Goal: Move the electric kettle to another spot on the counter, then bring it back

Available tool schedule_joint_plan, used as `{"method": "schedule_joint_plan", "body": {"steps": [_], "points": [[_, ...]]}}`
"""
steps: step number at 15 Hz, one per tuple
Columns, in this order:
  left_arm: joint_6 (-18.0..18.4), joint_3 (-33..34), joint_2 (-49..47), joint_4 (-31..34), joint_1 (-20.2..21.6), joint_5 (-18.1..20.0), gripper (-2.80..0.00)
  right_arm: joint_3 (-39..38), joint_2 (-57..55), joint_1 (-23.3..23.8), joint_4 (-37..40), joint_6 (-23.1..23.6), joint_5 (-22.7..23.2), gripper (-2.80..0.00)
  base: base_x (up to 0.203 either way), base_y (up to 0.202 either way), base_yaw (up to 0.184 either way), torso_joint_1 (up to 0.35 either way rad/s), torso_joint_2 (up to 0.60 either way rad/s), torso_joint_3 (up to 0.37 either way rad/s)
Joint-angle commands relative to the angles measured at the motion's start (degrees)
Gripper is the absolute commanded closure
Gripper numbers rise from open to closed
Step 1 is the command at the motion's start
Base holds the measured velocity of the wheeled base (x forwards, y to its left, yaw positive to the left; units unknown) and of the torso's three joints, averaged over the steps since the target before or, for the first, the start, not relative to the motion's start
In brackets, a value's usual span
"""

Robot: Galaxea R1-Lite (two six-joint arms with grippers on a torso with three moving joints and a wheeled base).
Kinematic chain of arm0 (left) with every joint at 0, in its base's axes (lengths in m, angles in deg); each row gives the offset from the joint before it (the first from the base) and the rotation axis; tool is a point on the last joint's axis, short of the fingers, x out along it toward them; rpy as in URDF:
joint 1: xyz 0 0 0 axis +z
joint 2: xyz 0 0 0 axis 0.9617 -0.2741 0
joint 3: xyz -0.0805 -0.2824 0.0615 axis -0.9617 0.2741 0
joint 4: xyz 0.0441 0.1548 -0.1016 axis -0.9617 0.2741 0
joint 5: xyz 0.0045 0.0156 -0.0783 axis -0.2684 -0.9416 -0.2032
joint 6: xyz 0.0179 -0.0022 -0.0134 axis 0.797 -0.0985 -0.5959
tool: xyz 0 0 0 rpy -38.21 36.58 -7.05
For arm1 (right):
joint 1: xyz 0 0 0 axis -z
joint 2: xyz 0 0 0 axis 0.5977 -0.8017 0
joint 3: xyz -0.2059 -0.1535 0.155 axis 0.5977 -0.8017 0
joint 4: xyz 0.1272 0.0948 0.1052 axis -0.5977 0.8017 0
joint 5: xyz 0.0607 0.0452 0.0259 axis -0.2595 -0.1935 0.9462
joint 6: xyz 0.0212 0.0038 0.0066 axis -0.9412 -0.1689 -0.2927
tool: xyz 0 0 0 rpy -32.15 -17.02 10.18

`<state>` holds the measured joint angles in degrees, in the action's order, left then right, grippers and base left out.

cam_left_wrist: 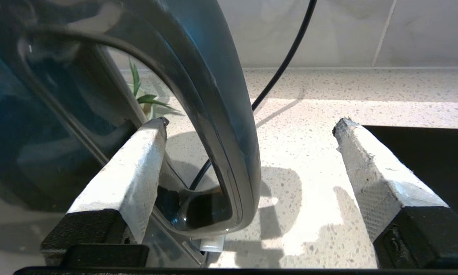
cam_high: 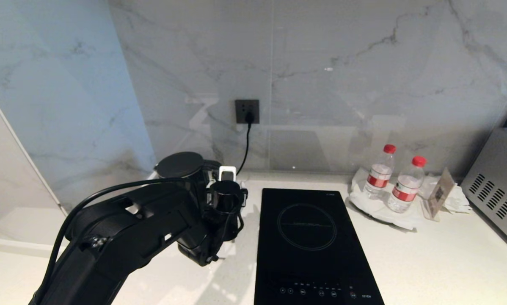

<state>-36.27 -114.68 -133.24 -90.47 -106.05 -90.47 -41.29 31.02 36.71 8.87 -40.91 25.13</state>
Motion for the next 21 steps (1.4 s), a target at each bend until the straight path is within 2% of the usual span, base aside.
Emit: {"method": "schedule_joint_plan", "body": {"steps": [1, 7, 12, 15, 18, 21], "points": [[0.03, 2.55, 0.14, -1.8, -0.17, -0.36, -2.8, 0.0, 0.01, 0.0, 0.02, 0.0, -0.02, 0.0, 0.0, 0.0, 0.0, 0.0, 0.0, 0.0], [-0.24, 7.7, -0.09, -5.46, -2.69, -0.34, -2.8, 0.0, 0.01, 0.0, 0.02, -0.07, -0.02, 0.0, 0.0, 0.0, 0.0, 0.0, 0.0, 0.0], [-3.63, 12.75, 3.59, -5.47, -7.82, -0.8, -2.8, 0.0, 0.01, 0.0, 0.02, 0.0, -0.02, 0.0, 0.0, 0.0, 0.0, 0.0, 0.0, 0.0], [-5.4, 16.28, 3.96, -5.37, -9.33, -0.76, -2.8, 0.0, 0.01, 0.0, 0.02, -0.04, -0.02, 0.0, 0.0, 0.0, 0.0, 0.0, 0.0, 0.0], [-5.43, 14.33, 0.02, -3.51, -9.51, -0.24, -2.8, 0.0, 0.01, 0.0, 0.02, -0.09, -0.02, 0.0, 0.0, 0.0, 0.0, 0.0, 0.0, 0.0], [-5.49, 7.84, -2.91, 3.78, -9.42, -0.08, -2.8, 0.0, 0.01, 0.0, 0.02, 0.0, 0.01, 0.0, 0.0, 0.0, 0.0, 0.0, 0.0, 0.0]]}}
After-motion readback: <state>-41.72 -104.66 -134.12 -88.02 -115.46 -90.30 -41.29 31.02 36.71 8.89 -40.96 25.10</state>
